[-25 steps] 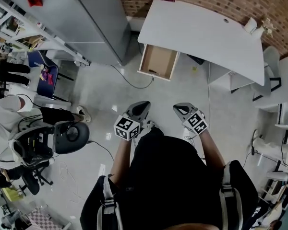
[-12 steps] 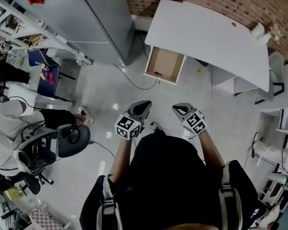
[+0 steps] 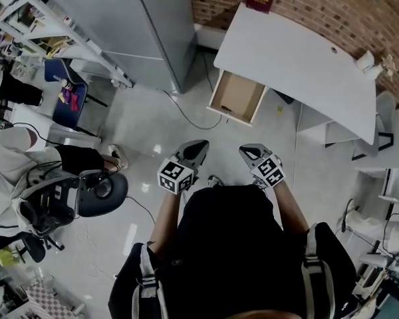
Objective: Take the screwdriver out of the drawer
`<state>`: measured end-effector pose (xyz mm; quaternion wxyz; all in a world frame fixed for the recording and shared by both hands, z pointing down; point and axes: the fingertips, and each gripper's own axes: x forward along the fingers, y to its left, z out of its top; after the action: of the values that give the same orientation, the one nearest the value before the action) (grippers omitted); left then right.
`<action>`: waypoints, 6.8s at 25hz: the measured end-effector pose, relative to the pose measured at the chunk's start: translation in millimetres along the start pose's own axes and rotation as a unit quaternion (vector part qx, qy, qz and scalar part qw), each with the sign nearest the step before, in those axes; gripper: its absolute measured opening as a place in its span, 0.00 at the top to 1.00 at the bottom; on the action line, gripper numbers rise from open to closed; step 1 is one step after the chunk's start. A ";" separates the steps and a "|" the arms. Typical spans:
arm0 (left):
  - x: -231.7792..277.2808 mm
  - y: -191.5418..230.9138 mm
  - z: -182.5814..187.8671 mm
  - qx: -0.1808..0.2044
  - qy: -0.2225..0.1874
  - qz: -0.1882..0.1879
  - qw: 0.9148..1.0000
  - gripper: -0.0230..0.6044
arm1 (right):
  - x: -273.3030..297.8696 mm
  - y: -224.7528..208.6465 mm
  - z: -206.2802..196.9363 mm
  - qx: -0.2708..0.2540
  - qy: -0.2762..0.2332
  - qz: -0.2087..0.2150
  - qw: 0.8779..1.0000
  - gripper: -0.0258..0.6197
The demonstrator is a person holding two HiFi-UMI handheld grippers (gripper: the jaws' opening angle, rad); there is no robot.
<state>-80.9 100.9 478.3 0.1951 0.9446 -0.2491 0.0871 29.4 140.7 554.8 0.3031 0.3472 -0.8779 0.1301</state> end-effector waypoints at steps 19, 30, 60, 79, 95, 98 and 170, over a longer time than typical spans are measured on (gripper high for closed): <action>-1.6 55.3 15.2 -0.034 -0.031 0.131 0.990 0.93 | 57.5 -67.7 37.7 -0.078 0.007 0.091 0.993 0.87; 80.3 84.6 39.9 -0.063 -0.038 0.196 0.978 0.93 | 73.3 -164.1 30.6 -0.111 0.040 0.164 0.979 0.87; 132.5 128.3 -35.1 -0.189 -0.007 0.362 0.913 0.93 | 263.1 -239.7 -136.2 -0.111 0.199 0.327 0.917 0.87; 149.0 165.4 -97.4 -0.209 0.005 0.325 0.922 0.93 | 399.8 -266.7 -247.3 -0.088 0.247 0.228 0.938 0.78; 152.7 177.0 -120.8 -0.240 -0.007 0.329 0.913 0.93 | 433.7 -276.2 -283.5 -0.053 0.298 0.223 0.927 0.74; 153.9 178.1 -122.2 -0.245 -0.009 0.331 0.911 0.93 | 435.2 -278.2 -287.5 -0.054 0.312 0.225 0.921 0.74; 130.4 111.2 9.5 -0.111 -0.030 0.180 0.977 0.93 | 198.1 -266.0 -87.6 0.084 0.098 0.159 0.979 0.77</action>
<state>-24.2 -48.9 540.0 0.2721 0.8590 -0.4290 0.0638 137.3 -118.9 751.5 0.3329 0.2126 -0.8738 0.2836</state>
